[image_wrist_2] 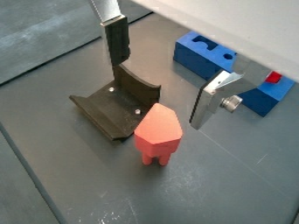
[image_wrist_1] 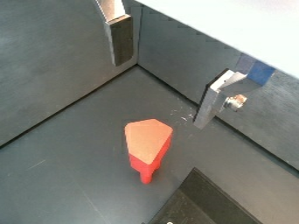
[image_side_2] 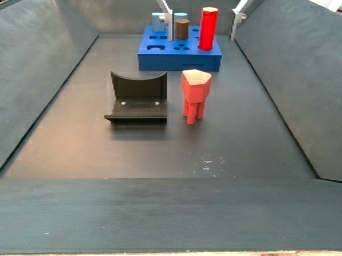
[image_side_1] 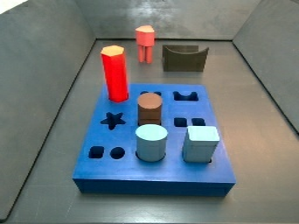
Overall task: Pick up the 3 prong object. Move up. Move to above the board. Insert the 3 prong object.
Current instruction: Pick up the 3 prong object.
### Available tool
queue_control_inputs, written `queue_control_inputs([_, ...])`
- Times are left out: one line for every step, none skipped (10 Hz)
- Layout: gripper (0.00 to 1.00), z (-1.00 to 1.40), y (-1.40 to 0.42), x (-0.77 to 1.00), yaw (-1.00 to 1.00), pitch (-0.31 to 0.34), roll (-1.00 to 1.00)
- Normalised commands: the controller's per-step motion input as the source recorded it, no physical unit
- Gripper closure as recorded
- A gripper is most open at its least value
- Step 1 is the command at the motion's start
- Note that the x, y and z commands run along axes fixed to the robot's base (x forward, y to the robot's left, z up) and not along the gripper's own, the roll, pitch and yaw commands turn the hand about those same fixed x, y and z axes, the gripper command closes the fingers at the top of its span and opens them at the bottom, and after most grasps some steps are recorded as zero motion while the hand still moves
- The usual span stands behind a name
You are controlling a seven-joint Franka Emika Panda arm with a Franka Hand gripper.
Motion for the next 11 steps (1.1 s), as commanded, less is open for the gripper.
queue_control_inputs([0.00,-0.16,0.00,0.02,0.00,0.000,0.01])
queue_control_inputs([0.00,-0.72,-0.03,0.00,0.09,-0.193,0.00])
queue_control_inputs([0.00,-0.98,-0.02,0.00,0.16,-0.124,0.00])
queue_control_inputs([0.00,-1.00,-0.04,0.00,0.19,-0.080,0.00])
queue_control_inputs([0.00,-1.00,-0.05,0.07,0.30,-0.064,0.00])
queue_control_inputs([0.00,-1.00,-0.09,0.05,0.29,-0.063,0.00])
queue_control_inputs([0.00,-0.85,-0.09,0.00,0.21,-0.083,-0.07])
queue_control_inputs([0.00,-0.81,-0.13,-0.05,0.19,-0.054,-0.11])
queue_control_inputs([0.00,-0.79,-0.16,-0.06,0.20,-0.037,-0.14])
queue_control_inputs([0.00,-0.78,-0.14,-0.05,0.19,-0.041,-0.14])
queue_control_inputs([0.00,-0.76,-0.05,-0.06,0.18,-0.059,-0.15])
